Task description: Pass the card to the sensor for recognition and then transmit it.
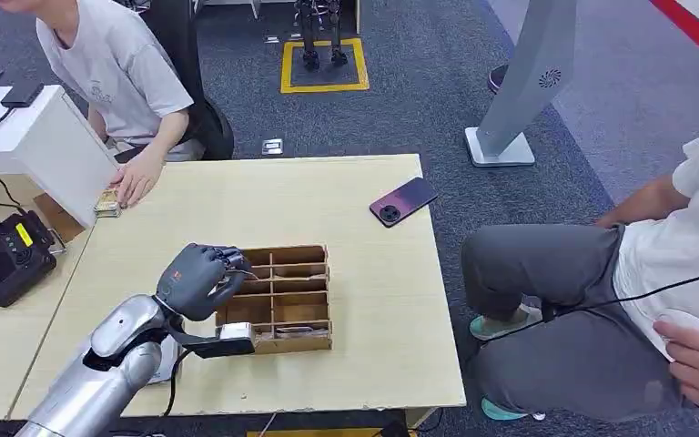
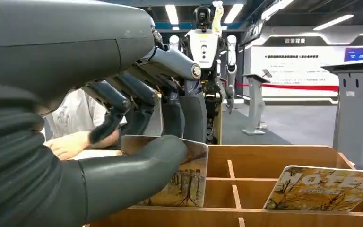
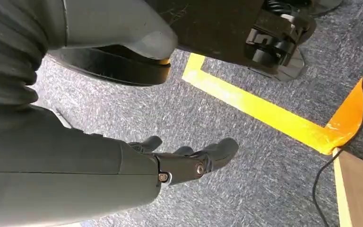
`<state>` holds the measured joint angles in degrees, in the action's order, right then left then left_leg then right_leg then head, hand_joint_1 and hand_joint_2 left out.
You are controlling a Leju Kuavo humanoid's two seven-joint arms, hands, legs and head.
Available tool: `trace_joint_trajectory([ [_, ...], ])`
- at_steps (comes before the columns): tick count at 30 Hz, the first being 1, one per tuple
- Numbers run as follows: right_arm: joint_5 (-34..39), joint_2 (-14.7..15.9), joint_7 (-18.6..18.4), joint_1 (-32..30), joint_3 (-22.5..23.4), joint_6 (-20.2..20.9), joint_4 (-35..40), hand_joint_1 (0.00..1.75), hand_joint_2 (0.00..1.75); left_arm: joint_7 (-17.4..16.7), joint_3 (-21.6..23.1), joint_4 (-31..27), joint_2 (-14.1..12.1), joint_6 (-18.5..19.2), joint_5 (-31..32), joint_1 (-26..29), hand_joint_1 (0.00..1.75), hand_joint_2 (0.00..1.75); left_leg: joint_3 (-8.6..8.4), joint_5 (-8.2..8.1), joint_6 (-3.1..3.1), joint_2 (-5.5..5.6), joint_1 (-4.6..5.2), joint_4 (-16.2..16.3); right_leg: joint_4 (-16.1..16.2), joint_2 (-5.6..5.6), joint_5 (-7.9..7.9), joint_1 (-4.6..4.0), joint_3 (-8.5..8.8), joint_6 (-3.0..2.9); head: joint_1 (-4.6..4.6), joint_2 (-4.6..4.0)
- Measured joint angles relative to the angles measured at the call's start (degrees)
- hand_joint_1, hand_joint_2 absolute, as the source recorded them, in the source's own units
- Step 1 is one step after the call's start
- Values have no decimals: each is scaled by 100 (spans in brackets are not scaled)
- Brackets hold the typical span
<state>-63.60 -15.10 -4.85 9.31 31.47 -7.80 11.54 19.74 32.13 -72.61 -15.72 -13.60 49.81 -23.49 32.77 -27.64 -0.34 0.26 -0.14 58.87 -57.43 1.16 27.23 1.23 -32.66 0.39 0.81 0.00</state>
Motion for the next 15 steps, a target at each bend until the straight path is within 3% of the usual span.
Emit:
trace_joint_trajectory([
  [15, 4, -2, 33, 3, -17, -24, 0, 0, 175, 2, 0, 0, -42, -4, 0, 5, 175, 175, 0, 0, 0, 0, 0, 0, 0, 0, 0, 0, 0, 0, 0, 0],
])
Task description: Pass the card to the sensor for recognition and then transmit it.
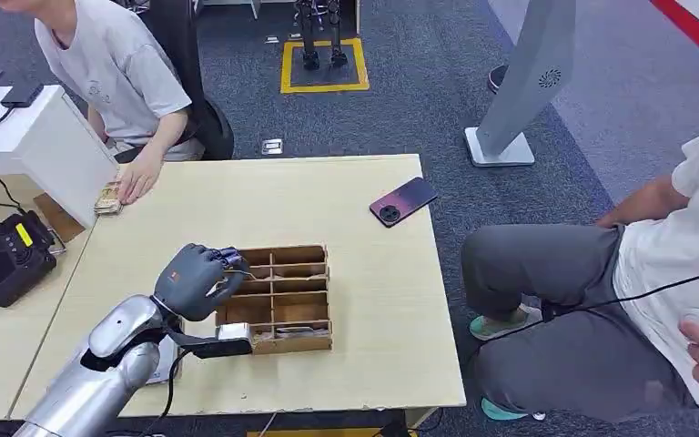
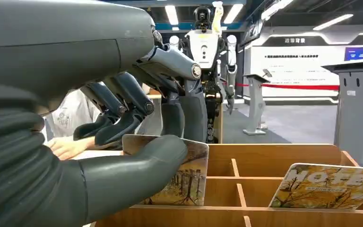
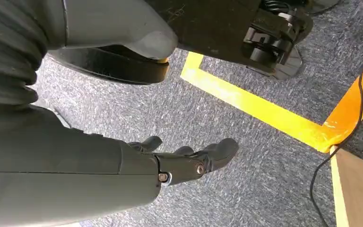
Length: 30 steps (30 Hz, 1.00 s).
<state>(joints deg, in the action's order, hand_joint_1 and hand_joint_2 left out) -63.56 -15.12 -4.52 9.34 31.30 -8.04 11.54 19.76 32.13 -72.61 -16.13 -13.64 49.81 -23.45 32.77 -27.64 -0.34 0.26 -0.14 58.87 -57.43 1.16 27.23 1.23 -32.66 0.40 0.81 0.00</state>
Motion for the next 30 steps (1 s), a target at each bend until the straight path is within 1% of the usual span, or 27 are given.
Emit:
trace_joint_trajectory([
  [26, 0, 0, 0, 1, -4, 0, 0, 0, 175, 2, 0, 0, -2, 0, -10, 0, 175, 175, 0, 0, 0, 0, 0, 0, 0, 0, 0, 0, 0, 0, 0, 0],
  [27, 19, 0, 6, 0, -4, -11, 0, 0, 175, 117, -2, -2, -2, -33, -269, -2, 175, 175, -1, 0, 0, 0, 0, 0, 0, 0, 0, 0, -1, 0, 2, 0],
  [28, 57, 2, 13, -4, -4, -39, 0, 0, 175, 221, -33, -48, 0, -4, -767, -9, 175, 175, -1, 1, 0, -1, 0, 1, 0, 1, 0, -1, -1, 0, 0, 0],
  [29, 70, 2, 24, -10, -4, -59, 0, 0, 175, 201, -112, -151, 0, 117, -1220, -35, 175, 175, 0, 2, 1, 0, -2, 1, 0, 0, 0, -2, -3, 0, 2, 0],
  [30, 100, 2, 31, -14, -4, -70, 0, 0, 175, 132, -209, -290, 4, 314, -1531, -103, 175, 175, 2, 2, 0, 3, -2, 1, 0, -4, 0, -3, -1, 0, -6, 0],
])
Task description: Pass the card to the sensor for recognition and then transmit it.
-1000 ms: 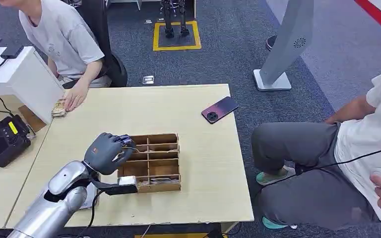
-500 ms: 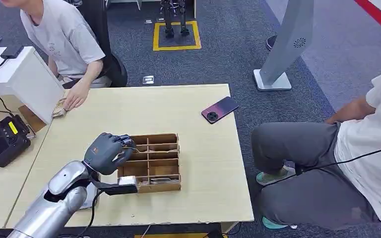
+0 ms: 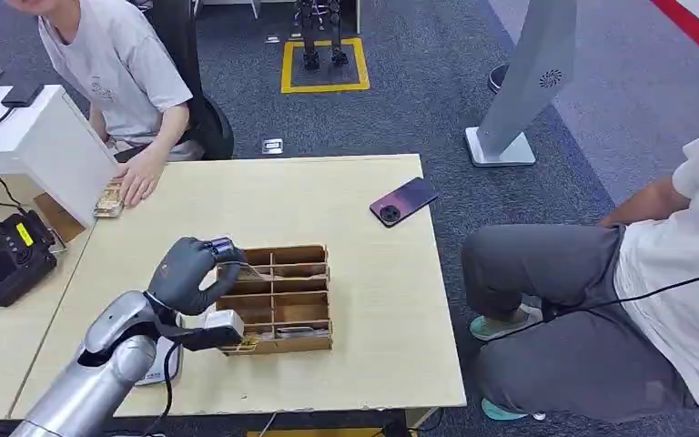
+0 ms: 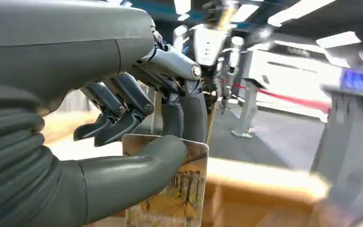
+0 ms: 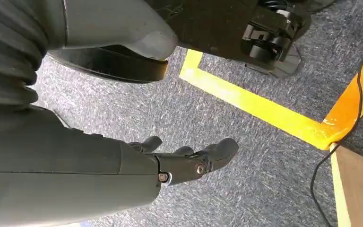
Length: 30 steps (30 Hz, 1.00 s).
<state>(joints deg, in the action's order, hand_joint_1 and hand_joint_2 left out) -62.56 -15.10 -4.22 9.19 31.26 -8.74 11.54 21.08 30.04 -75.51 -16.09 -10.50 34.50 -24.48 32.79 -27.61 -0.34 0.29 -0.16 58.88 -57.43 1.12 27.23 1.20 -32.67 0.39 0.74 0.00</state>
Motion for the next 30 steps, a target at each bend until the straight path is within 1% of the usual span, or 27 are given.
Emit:
trace_joint_trajectory([
  [2, 35, 0, 0, 0, 0, -2, 0, 0, 175, -31, -180, -141, 0, 240, -64, -157, 175, 175, -1, 0, 0, 0, 1, 0, 0, -1, 0, 2, 3, 0, 2, 0],
  [4, 59, 0, 0, -1, -2, -7, 0, 0, 175, -14, -304, -228, 13, 309, -29, -198, 175, 175, -2, 0, 0, -4, 1, 0, 0, 4, -1, 1, 2, 0, 2, 0],
  [12, 72, 0, 0, -1, -7, -9, 0, 0, 175, 43, -433, -322, 66, 287, 17, -197, 175, 175, -1, 0, 0, -3, 1, 0, 0, 2, 0, 1, 2, 0, 2, 0],
  [23, 85, 0, -4, -1, -11, -24, 0, 0, 175, 47, -453, -322, 138, 285, 27, -196, 175, 175, -1, 0, 0, -2, 1, 0, 0, 2, -1, 1, 2, 0, 2, 0],
  [25, 88, 0, -9, -1, -13, -24, 0, 0, 175, 8, -453, -322, 146, 206, 157, -198, 175, 175, -2, 0, 0, -2, 1, 0, 0, 2, -1, 1, 2, 0, 2, 0],
  [27, 92, 0, -39, -1, -35, -15, 0, 0, 175, -235, -453, -304, 177, -70, 524, -242, 175, 175, -2, 0, 0, -3, 1, 1, 0, 2, -1, 1, -2, 0, 2, 0],
  [29, 92, 0, -52, 2, -90, -4, 0, 0, 175, -535, -453, -161, 262, -446, 969, -410, 175, 175, 0, 1, 0, 5, 1, 1, 0, -5, -1, 2, 0, 0, 2, 0],
  [30, 92, 0, -59, 6, -116, 2, 0, 0, 175, -624, -453, -96, 297, -537, 1055, -495, 175, 175, 0, 1, 0, 6, 1, 1, 0, -6, -1, 2, 2, 0, 2, 0],
])
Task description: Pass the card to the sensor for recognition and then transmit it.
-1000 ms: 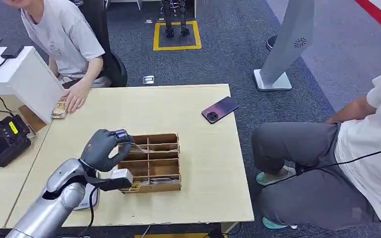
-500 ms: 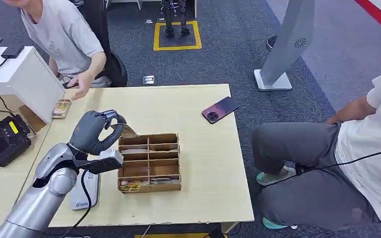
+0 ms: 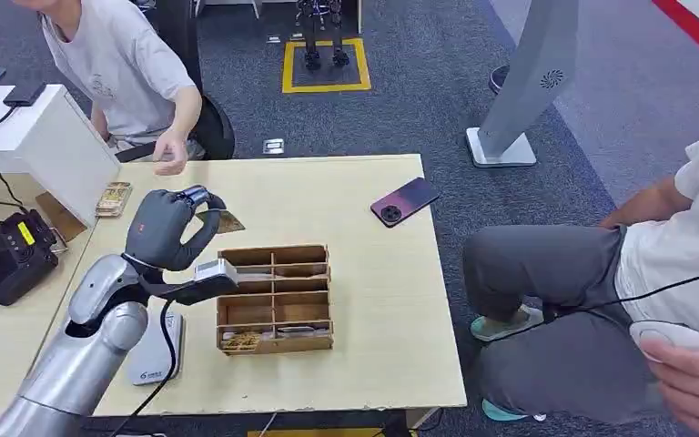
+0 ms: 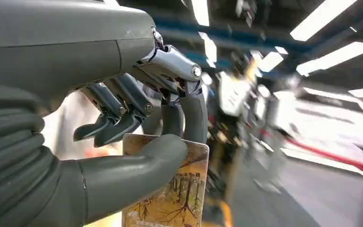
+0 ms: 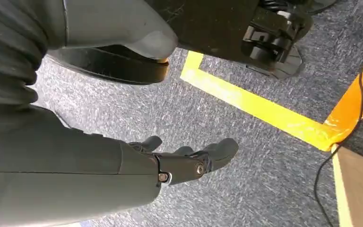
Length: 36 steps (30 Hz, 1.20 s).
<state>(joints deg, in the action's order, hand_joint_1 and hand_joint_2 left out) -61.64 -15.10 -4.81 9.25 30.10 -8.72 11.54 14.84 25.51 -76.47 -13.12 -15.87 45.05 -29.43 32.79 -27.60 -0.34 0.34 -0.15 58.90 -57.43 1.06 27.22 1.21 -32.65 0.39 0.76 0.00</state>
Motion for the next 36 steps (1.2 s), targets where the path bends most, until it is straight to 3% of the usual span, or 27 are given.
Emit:
trace_joint_trajectory([
  [5, 0, 0, -7, 3, -61, 2, 0, 0, 175, -135, 0, 291, 138, -179, 203, -265, 175, 175, -1, 0, 0, -4, 0, 0, 0, 4, -2, 0, 0, 2, 0, 0],
  [11, -17, 0, -59, 20, -216, 79, 2, 0, 175, -690, -39, 1025, 322, -922, 684, -774, 175, 175, -1, 1, 0, -3, 0, 1, -1, 4, -2, 0, 0, 2, -2, 0],
  [18, -17, 0, -68, 24, -319, 87, 7, 0, 175, -712, -127, 1506, 429, -1001, 714, -1028, 175, 175, 0, 2, 0, -4, 0, 1, -1, 4, -3, 0, 0, 2, 0, 0],
  [31, -17, 0, -70, 23, -332, 87, 11, 0, 175, -710, -131, 1733, 483, -1014, 717, -1075, 175, 175, -1, 3, 0, -4, 0, 1, -1, 4, -3, 0, 0, 2, 0, 0],
  [36, -17, 0, -98, 19, -365, 122, 11, 0, 175, -780, -168, 1882, 507, -1176, 874, -1159, 175, 175, 0, 4, 0, -3, 0, 1, -1, 3, -3, 0, 0, 2, 0, 0],
])
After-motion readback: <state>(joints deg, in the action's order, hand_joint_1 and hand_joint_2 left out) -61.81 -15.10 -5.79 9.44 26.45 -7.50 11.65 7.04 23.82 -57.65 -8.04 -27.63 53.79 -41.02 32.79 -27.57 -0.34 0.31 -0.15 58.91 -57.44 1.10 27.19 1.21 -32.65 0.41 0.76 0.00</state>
